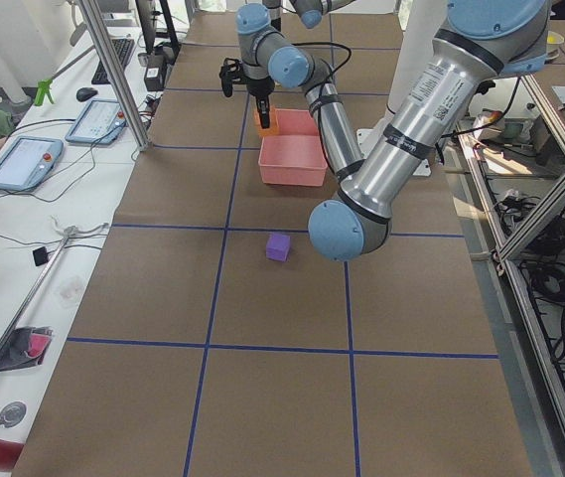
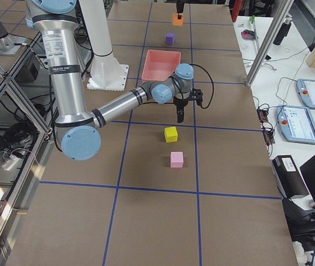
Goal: Place blocks into pink bin with both arms
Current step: 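Carry orange cube into bin with left while right grasps yellow cube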
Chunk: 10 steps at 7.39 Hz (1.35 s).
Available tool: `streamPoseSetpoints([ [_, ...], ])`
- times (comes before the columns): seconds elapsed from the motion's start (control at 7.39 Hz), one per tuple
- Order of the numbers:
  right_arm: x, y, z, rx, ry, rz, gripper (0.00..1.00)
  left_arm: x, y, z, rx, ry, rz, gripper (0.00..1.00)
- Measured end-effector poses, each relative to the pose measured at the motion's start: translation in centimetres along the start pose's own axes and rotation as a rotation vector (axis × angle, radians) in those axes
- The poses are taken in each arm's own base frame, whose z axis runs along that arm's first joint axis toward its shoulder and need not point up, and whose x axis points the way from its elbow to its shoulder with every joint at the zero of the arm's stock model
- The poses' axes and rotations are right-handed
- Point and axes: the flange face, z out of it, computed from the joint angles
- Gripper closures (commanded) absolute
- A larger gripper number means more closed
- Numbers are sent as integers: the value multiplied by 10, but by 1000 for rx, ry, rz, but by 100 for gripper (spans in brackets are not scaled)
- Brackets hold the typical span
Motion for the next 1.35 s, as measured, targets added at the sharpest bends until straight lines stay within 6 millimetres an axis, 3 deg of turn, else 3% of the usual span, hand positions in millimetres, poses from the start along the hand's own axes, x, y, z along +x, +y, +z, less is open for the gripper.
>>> streamPoseSetpoints([
  [0.27, 22, 11, 17, -38, 26, -79, 0, 65, 52, 33, 6, -3, -43, 100],
  [0.41, 28, 11, 25, -53, 34, -100, 0, 86, 78, 55, 15, -18, -43, 100],
  [0.68, 30, 9, 38, -73, 42, -113, 0, 100, 102, 76, 17, -33, -36, 100],
  [1.35, 22, -3, 70, -120, 56, -118, 0, 105, 112, 89, 18, -46, -32, 100],
])
